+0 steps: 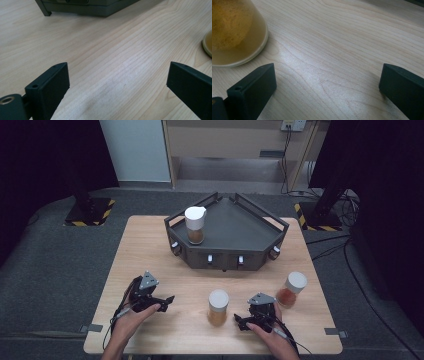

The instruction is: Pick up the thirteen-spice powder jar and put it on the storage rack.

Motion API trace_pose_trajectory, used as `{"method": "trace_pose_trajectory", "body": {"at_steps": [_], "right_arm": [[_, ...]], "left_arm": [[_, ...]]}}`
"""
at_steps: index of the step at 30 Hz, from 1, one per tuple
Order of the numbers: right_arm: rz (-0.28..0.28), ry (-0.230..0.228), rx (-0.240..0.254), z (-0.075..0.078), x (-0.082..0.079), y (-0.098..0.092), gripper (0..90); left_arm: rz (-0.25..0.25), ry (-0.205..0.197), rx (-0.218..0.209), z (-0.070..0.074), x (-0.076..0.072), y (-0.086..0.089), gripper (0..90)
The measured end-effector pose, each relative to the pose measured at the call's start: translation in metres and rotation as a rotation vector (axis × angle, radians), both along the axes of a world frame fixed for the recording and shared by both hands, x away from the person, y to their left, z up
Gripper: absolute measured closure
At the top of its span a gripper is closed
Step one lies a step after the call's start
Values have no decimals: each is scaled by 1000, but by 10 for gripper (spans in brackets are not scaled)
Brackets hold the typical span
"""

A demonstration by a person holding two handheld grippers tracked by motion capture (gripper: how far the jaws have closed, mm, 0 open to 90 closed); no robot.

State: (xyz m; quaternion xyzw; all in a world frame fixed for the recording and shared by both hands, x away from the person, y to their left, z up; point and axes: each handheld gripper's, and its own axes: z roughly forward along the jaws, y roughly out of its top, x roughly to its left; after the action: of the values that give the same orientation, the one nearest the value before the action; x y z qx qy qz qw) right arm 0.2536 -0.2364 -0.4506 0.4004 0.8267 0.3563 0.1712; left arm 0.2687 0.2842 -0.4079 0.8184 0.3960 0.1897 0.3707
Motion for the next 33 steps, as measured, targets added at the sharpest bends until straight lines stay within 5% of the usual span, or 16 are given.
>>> {"method": "trace_pose_trajectory", "body": {"at_steps": [16,33], "right_arm": [[-1,-1,-1,0,0,0,13],[-1,-1,-1,0,0,0,13]], "left_arm": [[47,35,45,-20,-8,-2,33],[87,73,40,-36,-6,3,18]]}}
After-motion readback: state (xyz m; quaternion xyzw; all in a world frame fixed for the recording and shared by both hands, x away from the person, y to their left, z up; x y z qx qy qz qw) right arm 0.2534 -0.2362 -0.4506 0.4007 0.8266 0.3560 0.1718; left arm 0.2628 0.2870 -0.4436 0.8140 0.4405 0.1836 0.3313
